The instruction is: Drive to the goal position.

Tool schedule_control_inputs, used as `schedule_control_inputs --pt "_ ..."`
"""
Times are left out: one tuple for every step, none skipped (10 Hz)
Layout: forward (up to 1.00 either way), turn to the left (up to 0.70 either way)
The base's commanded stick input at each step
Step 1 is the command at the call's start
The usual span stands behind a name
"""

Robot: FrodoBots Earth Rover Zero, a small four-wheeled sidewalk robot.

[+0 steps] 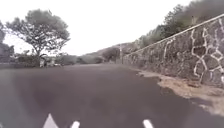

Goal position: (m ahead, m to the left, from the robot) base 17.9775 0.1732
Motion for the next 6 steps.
schedule_control_inputs --pt "0.50 0.00" --pt "0.50 0.00" --pt "0.50 0.00" --pt "0.50 0.00" --pt "0.50 0.00" --pt "0.50 0.00"
